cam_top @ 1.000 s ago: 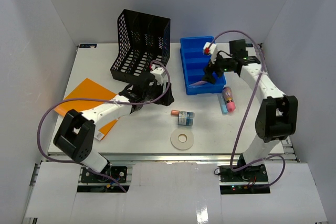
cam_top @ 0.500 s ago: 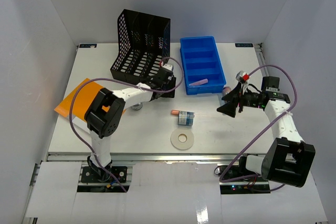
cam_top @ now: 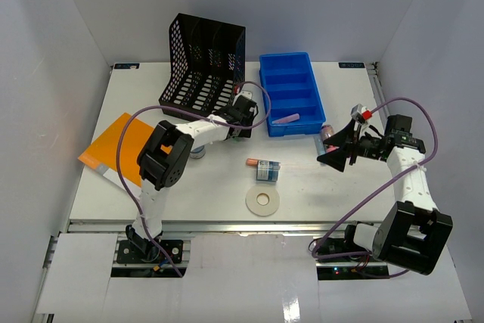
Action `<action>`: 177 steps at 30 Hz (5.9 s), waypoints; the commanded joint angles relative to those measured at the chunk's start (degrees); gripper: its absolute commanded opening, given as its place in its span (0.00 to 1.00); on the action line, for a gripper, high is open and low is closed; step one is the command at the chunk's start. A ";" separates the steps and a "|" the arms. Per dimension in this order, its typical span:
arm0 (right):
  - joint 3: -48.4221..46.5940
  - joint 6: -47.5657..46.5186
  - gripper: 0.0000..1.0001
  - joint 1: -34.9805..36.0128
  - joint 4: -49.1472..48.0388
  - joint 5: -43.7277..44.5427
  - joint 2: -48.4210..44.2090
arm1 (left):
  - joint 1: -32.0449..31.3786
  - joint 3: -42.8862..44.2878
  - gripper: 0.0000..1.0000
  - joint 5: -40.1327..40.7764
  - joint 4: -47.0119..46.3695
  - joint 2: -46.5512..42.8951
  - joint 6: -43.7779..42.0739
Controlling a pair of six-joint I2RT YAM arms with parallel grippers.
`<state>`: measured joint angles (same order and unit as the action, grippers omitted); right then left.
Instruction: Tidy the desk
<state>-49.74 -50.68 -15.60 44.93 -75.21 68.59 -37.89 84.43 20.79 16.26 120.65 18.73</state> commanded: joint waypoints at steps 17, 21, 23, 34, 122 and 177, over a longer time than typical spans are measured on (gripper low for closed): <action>-4.27 -13.73 0.87 -3.95 14.11 -4.86 2.86 | -1.68 -1.43 0.16 -6.81 0.10 -8.78 -4.43; -4.81 -16.54 0.87 -4.14 16.48 -4.83 3.59 | -3.79 -2.24 0.12 -9.70 -1.14 -15.61 -12.83; -4.91 -17.23 0.87 -4.17 17.05 -4.71 3.72 | -4.80 -2.52 0.11 -11.97 -1.83 -17.85 -20.24; -4.76 -18.32 0.87 -4.35 17.65 -4.24 3.65 | -5.18 11.75 0.12 -31.46 1.46 -11.54 -41.98; -4.58 31.60 0.75 24.66 -21.45 63.14 12.94 | 1.06 -45.26 0.93 -24.99 -6.88 -68.91 -18.02; 0.20 33.20 0.45 24.66 -28.32 68.94 22.88 | 1.06 -48.07 0.94 -26.32 -5.98 -71.47 -16.27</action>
<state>-49.78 -18.04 8.78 18.44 -6.68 91.12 -37.12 36.32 -5.30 10.31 49.41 2.00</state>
